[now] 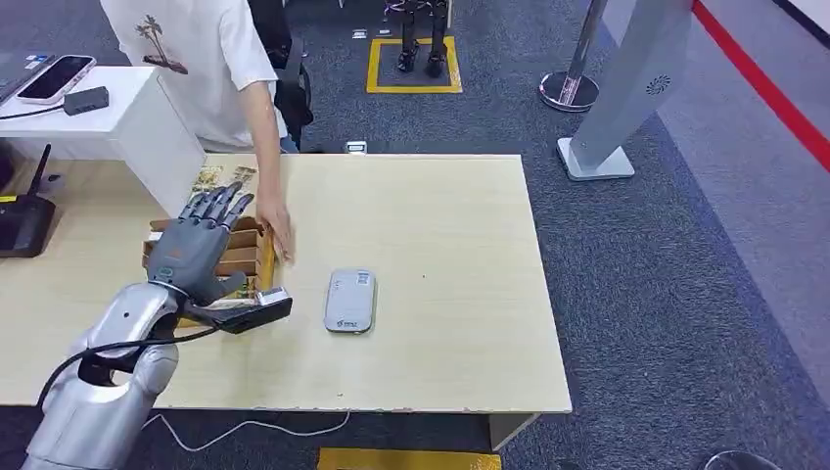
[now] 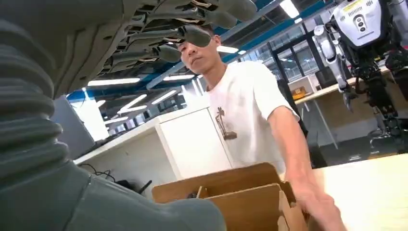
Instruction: Pass the card to the sensor for recognition and then transmit it.
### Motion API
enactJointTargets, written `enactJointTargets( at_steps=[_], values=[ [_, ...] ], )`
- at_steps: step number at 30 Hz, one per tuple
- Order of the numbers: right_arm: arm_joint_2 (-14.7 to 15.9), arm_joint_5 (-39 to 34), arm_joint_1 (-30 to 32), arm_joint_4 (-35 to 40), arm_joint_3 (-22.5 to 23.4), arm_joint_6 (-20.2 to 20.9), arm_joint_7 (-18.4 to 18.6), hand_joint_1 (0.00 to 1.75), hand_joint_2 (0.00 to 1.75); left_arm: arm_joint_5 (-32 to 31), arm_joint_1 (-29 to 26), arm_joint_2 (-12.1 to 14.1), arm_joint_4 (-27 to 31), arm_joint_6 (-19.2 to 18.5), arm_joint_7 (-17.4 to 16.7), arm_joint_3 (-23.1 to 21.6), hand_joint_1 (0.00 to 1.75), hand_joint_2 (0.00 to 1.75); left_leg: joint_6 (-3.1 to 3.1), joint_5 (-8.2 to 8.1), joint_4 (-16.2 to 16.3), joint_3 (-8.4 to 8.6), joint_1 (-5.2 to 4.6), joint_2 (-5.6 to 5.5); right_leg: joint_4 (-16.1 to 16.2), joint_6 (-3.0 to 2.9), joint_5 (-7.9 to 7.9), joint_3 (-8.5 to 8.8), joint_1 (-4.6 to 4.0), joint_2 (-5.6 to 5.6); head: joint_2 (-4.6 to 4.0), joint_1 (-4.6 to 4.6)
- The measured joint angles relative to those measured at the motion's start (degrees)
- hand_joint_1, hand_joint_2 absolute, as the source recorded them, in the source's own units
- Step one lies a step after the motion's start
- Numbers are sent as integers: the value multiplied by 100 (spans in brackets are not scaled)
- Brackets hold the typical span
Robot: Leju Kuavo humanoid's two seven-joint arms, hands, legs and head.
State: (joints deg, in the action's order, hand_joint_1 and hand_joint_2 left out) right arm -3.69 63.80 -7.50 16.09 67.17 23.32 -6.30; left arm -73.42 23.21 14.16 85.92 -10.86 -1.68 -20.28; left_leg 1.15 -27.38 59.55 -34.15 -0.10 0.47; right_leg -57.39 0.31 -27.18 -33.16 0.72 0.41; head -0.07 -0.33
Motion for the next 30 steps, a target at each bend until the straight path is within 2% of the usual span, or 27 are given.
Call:
enactJointTargets(
  at_steps=[17,30],
  values=[
    [4,0,21,0,22,0,-26,0,175,225,-584,225,173,79,-17,-173,0,175,0,0,-1,0,1,0,0,1,-1,-1,0,0,0,0],
    [7,0,24,0,22,0,-26,0,175,214,-929,162,308,310,-37,-376,0,175,0,-1,-1,0,0,0,0,3,-2,-1,0,0,0,0]
  ],
)
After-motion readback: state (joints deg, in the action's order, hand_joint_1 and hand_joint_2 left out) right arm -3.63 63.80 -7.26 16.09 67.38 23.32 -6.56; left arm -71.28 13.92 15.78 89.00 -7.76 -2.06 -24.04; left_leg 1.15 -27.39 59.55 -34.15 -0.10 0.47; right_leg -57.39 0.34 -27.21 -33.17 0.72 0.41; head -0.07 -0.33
